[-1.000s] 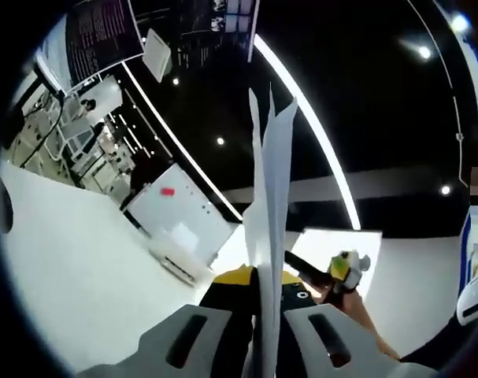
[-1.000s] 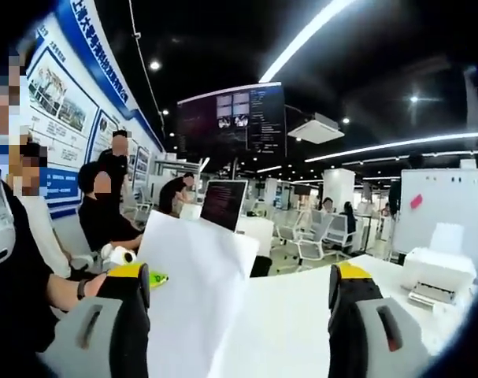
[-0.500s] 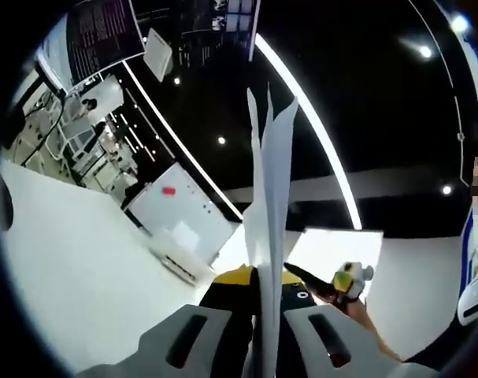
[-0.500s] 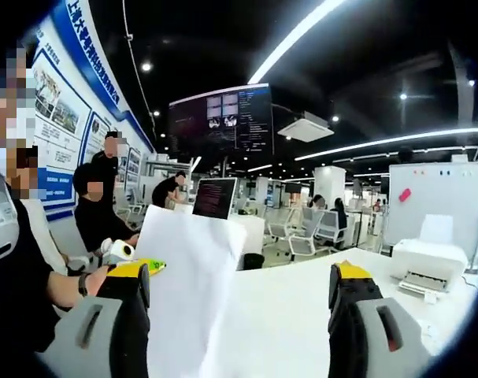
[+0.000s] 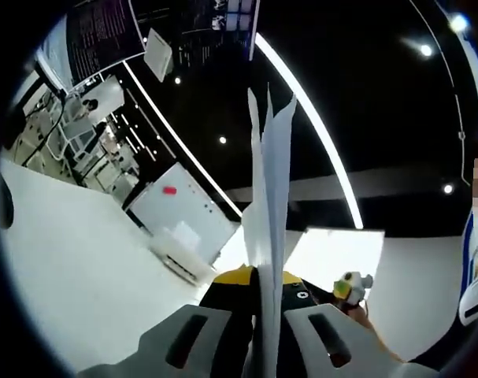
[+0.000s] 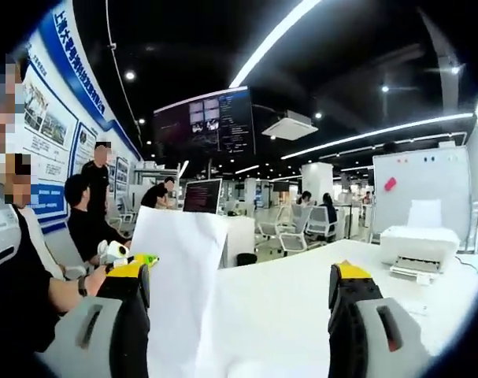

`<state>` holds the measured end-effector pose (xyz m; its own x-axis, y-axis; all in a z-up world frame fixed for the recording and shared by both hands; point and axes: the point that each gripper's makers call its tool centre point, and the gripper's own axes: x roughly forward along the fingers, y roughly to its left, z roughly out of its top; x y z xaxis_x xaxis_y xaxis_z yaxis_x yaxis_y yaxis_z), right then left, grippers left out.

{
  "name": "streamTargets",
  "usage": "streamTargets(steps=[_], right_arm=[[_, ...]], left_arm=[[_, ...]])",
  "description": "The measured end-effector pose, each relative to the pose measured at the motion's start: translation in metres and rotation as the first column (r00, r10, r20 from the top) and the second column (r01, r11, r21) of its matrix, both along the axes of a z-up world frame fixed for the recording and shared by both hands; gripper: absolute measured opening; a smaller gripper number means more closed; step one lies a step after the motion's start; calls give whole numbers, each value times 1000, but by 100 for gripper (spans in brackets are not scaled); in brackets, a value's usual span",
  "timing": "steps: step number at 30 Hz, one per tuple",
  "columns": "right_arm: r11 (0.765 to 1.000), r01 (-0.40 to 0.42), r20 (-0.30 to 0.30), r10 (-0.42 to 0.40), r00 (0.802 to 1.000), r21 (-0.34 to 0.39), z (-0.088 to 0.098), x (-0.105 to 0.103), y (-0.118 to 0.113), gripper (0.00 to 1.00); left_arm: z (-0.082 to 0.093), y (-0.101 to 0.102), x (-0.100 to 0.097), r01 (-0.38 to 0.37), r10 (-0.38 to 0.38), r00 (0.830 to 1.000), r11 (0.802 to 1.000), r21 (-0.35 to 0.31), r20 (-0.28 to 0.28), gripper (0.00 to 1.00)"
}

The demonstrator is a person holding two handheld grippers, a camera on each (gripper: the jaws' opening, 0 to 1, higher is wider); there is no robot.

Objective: Organize the stack of printing papers by aligning and flattening the scattered papers on the table

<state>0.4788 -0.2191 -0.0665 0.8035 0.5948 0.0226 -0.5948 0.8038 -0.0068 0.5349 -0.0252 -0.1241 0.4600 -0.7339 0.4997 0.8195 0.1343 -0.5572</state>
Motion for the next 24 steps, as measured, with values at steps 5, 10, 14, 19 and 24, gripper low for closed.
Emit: streamTargets(steps=[5, 10, 14, 19, 24], right_arm=[[1000, 15, 1, -15, 1000, -1, 0, -5, -7, 90], [1000, 29, 2, -28, 1000, -10, -2, -11, -12, 90], [999, 41, -1, -41, 999, -16, -3, -15, -16, 90], [998, 48, 1, -48, 999, -31, -6, -24, -16, 90], [998, 53, 6, -53, 999, -43, -7, -32, -14, 90]], left_arm=[[1, 0, 0, -3, 3, 1000, 1000, 0, 0, 6], [1, 1, 0, -8, 8, 1000, 1000, 1, -1, 6], [1, 2, 1, -14, 14, 1000, 1000, 0, -4, 6], [0, 3, 1, -18, 18, 1000, 1000, -2, -7, 6], [1, 4, 2, -22, 22, 1000, 1000, -5, -11, 6]])
